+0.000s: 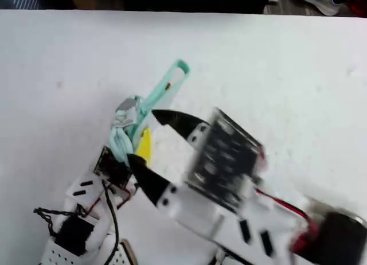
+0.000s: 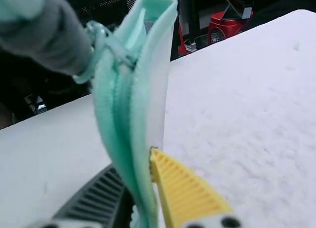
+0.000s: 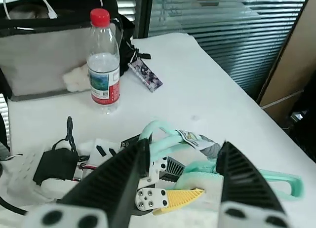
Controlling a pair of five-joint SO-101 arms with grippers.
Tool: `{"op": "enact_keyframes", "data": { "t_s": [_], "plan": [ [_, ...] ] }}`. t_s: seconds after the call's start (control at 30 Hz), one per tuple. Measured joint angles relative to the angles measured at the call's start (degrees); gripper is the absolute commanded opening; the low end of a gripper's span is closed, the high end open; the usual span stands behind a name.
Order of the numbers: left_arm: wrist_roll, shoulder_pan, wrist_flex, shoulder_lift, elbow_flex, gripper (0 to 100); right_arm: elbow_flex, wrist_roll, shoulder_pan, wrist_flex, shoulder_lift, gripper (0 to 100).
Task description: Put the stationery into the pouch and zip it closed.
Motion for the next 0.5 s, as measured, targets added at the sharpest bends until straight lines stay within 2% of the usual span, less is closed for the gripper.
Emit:
{"op": "enact_keyframes", "data": {
  "t_s": [0.27, 0.5],
  "plan": [
    [0.00, -0.09, -3.96, 0.09, 2.11, 2, 0.00, -13.63, -1.14, -0.18, -1.41, 21.6],
    [0.00, -0.09, -4.13, 0.09, 2.29, 2, 0.53, -15.21, -7.30, -0.18, 1.14, 21.6]
  ]
}}
